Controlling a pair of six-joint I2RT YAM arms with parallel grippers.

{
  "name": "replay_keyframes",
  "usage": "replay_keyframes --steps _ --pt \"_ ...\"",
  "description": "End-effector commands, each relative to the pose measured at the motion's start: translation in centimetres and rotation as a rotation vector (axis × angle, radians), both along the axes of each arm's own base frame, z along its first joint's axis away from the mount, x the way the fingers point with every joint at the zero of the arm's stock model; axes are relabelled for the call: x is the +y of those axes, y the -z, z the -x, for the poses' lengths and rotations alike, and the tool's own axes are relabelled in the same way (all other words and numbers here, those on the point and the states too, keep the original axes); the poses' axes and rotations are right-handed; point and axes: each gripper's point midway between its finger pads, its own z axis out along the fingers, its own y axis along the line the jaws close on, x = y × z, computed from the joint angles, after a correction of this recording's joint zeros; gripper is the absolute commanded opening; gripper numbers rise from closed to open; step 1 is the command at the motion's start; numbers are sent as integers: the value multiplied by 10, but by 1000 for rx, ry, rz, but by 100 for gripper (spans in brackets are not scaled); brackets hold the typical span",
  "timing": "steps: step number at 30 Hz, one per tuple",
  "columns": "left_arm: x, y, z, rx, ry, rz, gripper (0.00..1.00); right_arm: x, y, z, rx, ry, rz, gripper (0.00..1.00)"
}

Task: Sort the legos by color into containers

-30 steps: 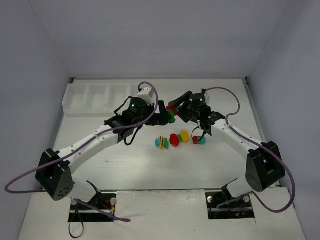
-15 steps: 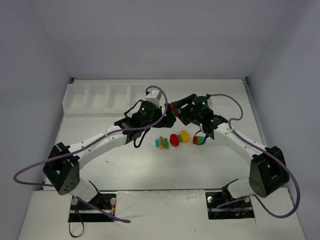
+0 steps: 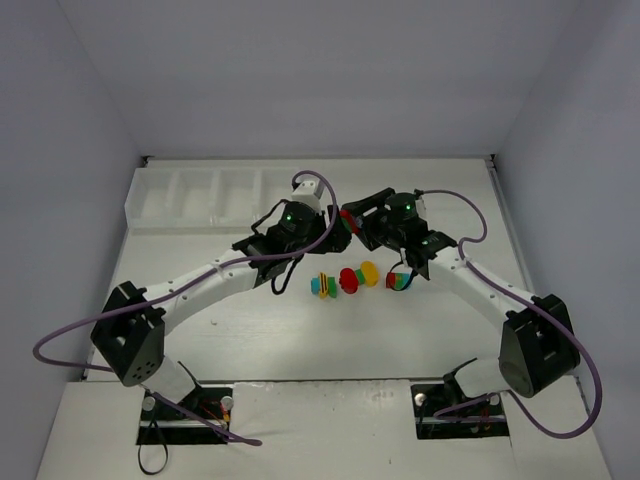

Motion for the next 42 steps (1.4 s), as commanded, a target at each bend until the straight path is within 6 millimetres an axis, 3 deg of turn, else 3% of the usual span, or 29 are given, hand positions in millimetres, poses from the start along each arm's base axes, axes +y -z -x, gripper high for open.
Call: replay_keyframes --steps 1,3,10,11,14,23,32,35,38,39,42 --pt "-17 -51 -7 -86 17 133 62 -2 -43 -9 -117 42 -66 0" --pt "-17 -50 -7 -81 14 136 59 -3 -44 -9 -120 43 -65 0" --pt "-20 -49 -2 -59 34 153 33 -4 -41 -7 -110 47 -70 0" --pt "-20 -50 -1 -56 33 158 22 -4 -39 -7 -104 49 -72 0" --pt "-20 -47 2 -35 44 156 0 -9 -39 -10 -111 81 -63 0" --pt "-3 -39 19 -19 41 151 0 -27 -26 -14 -92 124 -56 0" --pt "8 -34 30 -28 59 128 0 -37 -30 -18 -110 133 -37 0" --pt "27 -34 27 -26 13 93 0 -36 -25 -20 -112 107 7 0" --pt "77 -28 8 10 -109 50 0 -36 -14 -20 -108 73 77 0" --pt "111 -22 -8 44 -197 28 0 -35 -8 -21 -107 47 120 0" --pt "168 -24 -26 62 -320 -18 0 -31 1 -23 -102 -6 181 0"
